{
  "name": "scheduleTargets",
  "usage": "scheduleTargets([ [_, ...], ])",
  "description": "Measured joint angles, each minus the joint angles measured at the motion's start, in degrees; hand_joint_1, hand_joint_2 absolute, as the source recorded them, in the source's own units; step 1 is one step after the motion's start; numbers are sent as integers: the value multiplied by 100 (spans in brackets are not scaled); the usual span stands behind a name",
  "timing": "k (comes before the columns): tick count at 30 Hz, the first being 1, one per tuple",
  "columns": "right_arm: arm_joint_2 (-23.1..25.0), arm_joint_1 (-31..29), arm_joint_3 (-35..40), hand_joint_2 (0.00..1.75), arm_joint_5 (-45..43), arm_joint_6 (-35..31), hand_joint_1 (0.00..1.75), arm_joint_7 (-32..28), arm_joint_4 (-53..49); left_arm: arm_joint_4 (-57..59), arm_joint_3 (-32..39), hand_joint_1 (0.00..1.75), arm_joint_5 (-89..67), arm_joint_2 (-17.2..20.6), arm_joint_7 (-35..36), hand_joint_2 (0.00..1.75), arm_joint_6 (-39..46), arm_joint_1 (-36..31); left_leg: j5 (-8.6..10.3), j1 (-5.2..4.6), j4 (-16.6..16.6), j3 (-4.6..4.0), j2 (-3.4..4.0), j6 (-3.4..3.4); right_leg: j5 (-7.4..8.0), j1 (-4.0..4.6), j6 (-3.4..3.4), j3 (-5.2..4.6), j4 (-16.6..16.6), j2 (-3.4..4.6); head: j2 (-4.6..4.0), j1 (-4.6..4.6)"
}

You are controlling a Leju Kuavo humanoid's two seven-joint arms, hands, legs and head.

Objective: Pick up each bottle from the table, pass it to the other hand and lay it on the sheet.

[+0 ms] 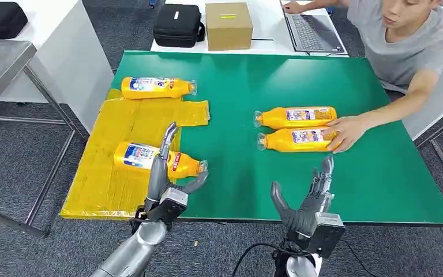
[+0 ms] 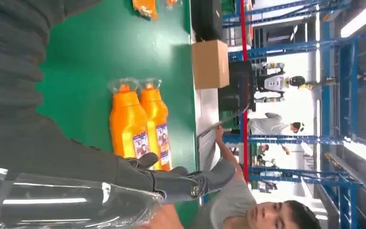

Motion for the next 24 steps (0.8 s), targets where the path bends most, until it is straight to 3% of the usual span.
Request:
scheduleTargets([
  [1,-9,9,2,0,-4,13,0,0,-13,0,15,0,2,2,0,175,-4,12,0,0,0,0,1,0,0,0,0,-1,0,1,0,2],
  [2,-15,18,7,175,-7,37,0,0,-24,0,22,0,11,4,0,175,-7,17,-1,0,0,0,2,0,0,0,0,0,0,1,-2,0],
  [6,6,114,-127,175,-162,731,0,0,-31,-50,76,0,227,17,55,175,-161,120,-1,0,0,0,1,-1,0,0,-1,0,-1,1,-2,0],
  [7,20,141,-180,0,-177,820,0,0,-31,-61,96,0,293,20,70,175,-210,157,-1,0,0,0,0,0,0,0,-1,0,0,0,0,2],
  [9,42,193,-306,0,-177,898,0,0,-31,-105,129,0,424,22,125,175,-275,243,-1,0,0,0,0,-1,0,0,-1,0,0,0,-2,2],
  [10,46,218,-369,0,-192,903,0,0,-28,-137,140,0,494,24,144,0,-310,292,-1,0,0,0,1,-1,-1,-1,-1,0,0,1,0,2],
  [12,61,255,-437,0,-205,816,0,0,0,-212,164,0,599,24,168,0,-271,394,-1,0,0,0,3,-1,-1,0,-1,-1,0,2,-2,2],
  [13,74,270,-455,0,-201,740,0,0,9,-245,170,0,612,24,168,175,-216,438,-2,0,0,0,2,-1,-1,-1,-1,-1,0,1,0,0],
  [19,133,281,-472,0,432,-670,0,0,63,-487,186,0,857,24,218,175,46,662,-2,0,-1,0,1,-1,-1,0,-1,-1,-1,1,0,0],
  [24,249,260,-483,0,863,-828,0,0,63,-584,181,0,900,24,219,175,112,766,-1,0,-1,1,0,-1,-1,0,-2,0,0,0,0,2],
])
